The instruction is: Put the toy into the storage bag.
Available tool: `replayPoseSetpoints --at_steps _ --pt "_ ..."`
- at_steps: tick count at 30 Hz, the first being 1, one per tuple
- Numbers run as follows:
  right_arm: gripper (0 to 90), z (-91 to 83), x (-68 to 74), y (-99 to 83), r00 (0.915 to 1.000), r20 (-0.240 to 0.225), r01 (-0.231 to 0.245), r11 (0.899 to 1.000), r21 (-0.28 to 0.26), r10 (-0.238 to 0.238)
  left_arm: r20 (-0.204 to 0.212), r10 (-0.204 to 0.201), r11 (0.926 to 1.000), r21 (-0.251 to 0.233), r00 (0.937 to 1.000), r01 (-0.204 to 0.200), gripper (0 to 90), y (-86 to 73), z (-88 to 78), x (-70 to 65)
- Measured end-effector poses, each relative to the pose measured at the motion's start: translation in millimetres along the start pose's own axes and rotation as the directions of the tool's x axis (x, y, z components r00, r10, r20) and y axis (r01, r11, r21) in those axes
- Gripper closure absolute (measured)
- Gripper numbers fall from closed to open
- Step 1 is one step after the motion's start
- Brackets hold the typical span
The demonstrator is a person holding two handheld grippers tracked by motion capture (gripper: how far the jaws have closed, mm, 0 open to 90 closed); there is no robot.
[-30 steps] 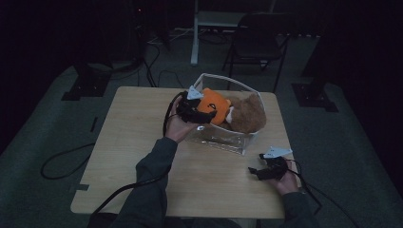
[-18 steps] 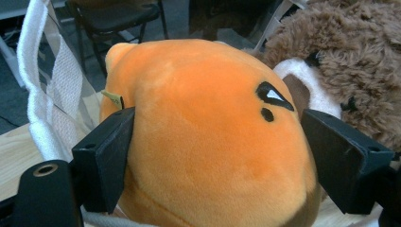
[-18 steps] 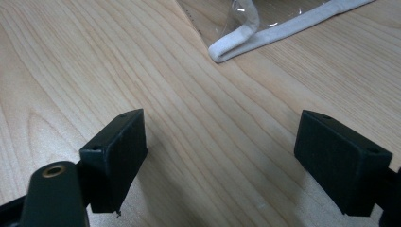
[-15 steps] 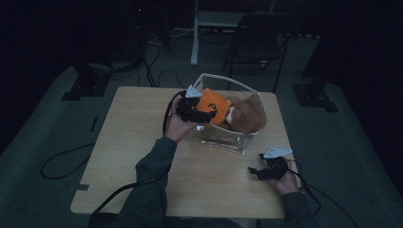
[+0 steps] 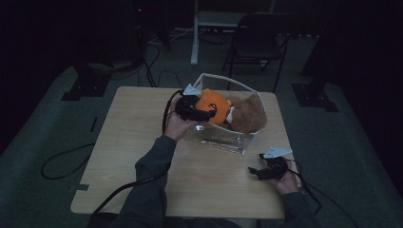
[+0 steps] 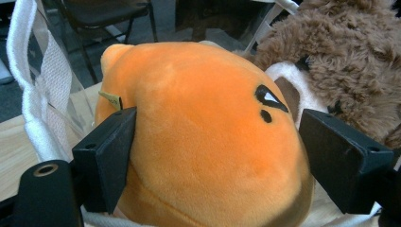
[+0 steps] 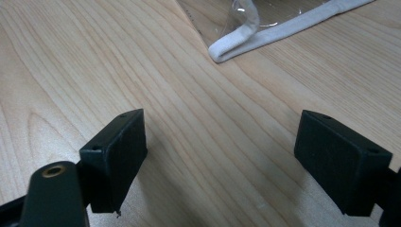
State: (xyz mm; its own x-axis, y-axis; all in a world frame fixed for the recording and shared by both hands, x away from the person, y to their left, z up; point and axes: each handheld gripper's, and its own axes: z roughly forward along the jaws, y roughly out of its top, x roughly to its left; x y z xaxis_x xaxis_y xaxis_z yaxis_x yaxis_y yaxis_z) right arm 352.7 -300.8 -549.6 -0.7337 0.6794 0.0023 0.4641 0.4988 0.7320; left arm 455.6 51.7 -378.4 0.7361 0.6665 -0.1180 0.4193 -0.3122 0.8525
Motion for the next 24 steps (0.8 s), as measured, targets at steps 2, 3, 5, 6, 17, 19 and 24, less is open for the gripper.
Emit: replayPoseSetpoints --at_steps 2,3,5,6,17,19,24 --pt "17.0 0.0 0.0 0.0 1.0 0.0 0.0 1.0 0.0 0.0 0.007 -0.009 1.0 -0.002 0.9999 0.009 16.0 0.2 0.2 1.1" --pt "17.0 -0.1 -0.1 0.0 1.0 0.0 0.001 1.0 0.0 -0.001 0.011 -0.015 0.9999 -0.004 0.9998 0.016 16.0 0.2 0.0 1.5" --pt "17.0 -0.1 -0.2 0.0 1.0 0.0 0.001 1.0 0.0 -0.001 0.014 -0.02 0.9998 -0.007 0.9997 0.02 16.0 0.1 -0.1 2.0" --pt "17.0 0.0 -0.1 0.0 1.0 0.0 0.001 1.0 0.0 -0.001 0.015 -0.02 0.9998 -0.006 0.9997 0.02 16.0 0.2 -0.3 2.1" --pt "17.0 0.0 0.0 0.0 1.0 0.001 0.002 1.0 -0.001 -0.002 0.014 0.0 1.0 0.004 0.9999 0.0 16.1 -0.1 -1.3 0.4" --pt "17.0 0.0 0.0 0.0 1.0 0.001 0.002 1.0 -0.001 -0.002 0.02 0.001 1.0 0.001 0.9998 -0.001 16.1 -0.4 -2.2 0.5" --pt "17.0 0.0 0.0 0.0 1.0 0.001 0.002 1.0 -0.001 -0.002 0.02 -0.004 1.0 -0.006 0.9998 0.004 16.1 -0.6 -3.0 1.6"
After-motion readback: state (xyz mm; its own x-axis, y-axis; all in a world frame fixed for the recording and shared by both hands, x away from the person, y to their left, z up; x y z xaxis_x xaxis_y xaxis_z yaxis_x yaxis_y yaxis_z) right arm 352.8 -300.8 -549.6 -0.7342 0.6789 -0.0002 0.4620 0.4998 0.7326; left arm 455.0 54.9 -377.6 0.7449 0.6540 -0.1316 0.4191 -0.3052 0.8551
